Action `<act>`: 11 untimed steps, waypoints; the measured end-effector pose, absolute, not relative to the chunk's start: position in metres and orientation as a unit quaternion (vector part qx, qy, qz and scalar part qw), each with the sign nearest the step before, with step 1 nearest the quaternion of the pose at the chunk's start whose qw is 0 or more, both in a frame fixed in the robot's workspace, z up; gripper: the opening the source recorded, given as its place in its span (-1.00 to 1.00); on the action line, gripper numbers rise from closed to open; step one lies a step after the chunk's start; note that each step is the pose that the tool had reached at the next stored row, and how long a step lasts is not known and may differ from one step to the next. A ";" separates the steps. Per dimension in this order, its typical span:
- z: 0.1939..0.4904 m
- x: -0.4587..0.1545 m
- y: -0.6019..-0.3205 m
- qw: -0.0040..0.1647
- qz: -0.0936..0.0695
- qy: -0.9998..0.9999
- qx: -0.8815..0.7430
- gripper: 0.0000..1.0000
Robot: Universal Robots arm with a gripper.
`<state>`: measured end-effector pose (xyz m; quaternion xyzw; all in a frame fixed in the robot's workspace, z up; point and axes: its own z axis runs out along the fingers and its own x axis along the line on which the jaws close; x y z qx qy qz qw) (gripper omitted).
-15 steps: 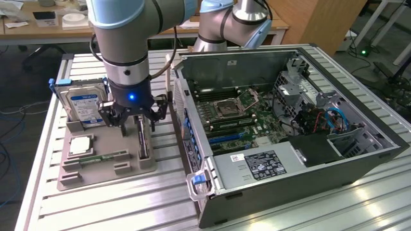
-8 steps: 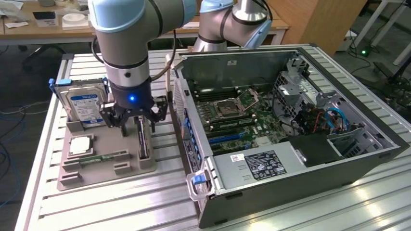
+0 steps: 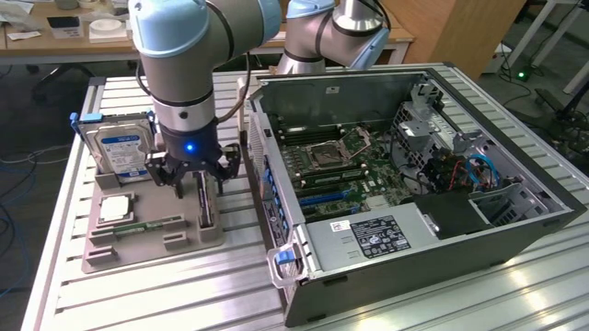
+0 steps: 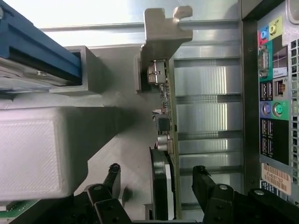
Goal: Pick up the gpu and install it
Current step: 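Pick up the gpu and move the gpu toward the slot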
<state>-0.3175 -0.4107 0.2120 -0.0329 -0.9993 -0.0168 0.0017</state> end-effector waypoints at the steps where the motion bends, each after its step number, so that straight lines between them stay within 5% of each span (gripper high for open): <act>1: 0.211 -0.317 -0.411 0.002 -0.017 -0.999 -0.033 0.44; 11: 0.204 -0.317 -0.411 0.002 -0.017 -0.999 -0.033 0.44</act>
